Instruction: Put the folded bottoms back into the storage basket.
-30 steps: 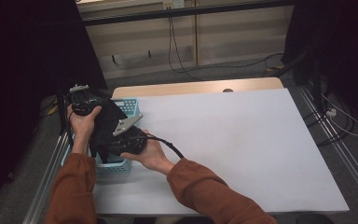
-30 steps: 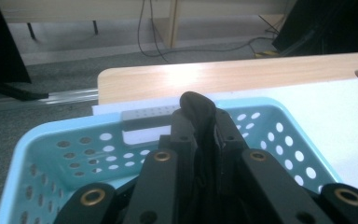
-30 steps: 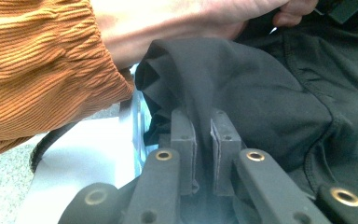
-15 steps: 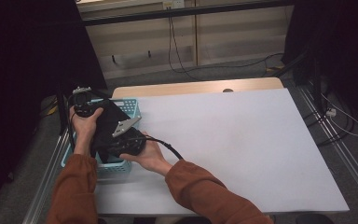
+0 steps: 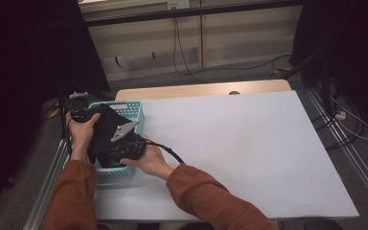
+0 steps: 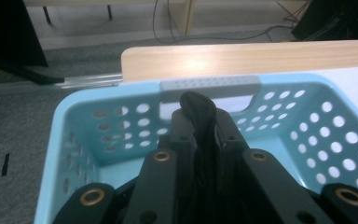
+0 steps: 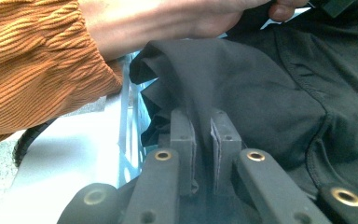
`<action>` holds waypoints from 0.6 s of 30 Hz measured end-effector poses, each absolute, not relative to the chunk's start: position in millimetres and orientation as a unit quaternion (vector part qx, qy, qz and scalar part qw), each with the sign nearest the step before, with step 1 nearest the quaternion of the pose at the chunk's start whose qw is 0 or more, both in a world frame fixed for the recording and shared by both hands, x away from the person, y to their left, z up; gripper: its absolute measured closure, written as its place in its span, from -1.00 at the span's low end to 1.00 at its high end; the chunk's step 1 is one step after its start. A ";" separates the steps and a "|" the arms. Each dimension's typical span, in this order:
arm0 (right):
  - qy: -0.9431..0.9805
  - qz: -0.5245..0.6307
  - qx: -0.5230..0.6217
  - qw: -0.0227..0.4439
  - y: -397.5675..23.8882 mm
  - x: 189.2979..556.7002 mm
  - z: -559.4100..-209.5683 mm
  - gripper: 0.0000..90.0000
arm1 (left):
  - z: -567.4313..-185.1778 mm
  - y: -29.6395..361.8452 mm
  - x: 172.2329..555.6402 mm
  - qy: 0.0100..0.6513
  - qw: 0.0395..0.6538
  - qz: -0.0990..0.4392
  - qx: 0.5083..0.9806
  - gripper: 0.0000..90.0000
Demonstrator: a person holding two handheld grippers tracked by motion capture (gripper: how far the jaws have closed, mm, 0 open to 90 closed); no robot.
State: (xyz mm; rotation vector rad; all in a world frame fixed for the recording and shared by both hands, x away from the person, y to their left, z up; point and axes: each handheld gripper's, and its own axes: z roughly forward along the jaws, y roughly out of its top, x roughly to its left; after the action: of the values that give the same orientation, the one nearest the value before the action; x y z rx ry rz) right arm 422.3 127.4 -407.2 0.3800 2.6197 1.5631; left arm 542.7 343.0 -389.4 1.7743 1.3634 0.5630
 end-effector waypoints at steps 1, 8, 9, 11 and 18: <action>0.851 0.508 0.125 0.032 128.0 422.6 -407.9 0.83 | -391.1 344.9 542.6 0.543 0.401 0.224 0.703 0.81; 0.854 0.504 0.122 0.030 134.4 424.2 -410.4 0.83 | -393.9 348.7 543.7 0.548 0.391 0.227 0.704 0.81; 0.853 0.505 0.125 0.027 135.3 424.1 -410.9 0.83 | -392.9 348.5 543.5 0.546 0.396 0.227 0.703 0.81; 0.853 0.506 0.126 0.027 135.4 425.2 -410.6 0.83 | -392.7 348.9 543.7 0.546 0.394 0.230 0.703 0.81; 0.855 0.502 0.124 0.033 136.0 426.0 -410.1 0.82 | -395.9 352.9 544.6 0.558 0.379 0.232 0.701 0.81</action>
State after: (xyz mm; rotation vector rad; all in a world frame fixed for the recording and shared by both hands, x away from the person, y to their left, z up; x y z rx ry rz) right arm 426.0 136.0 -410.1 0.3831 2.6328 1.5442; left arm 544.6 352.9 -395.9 1.7918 1.4258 0.5916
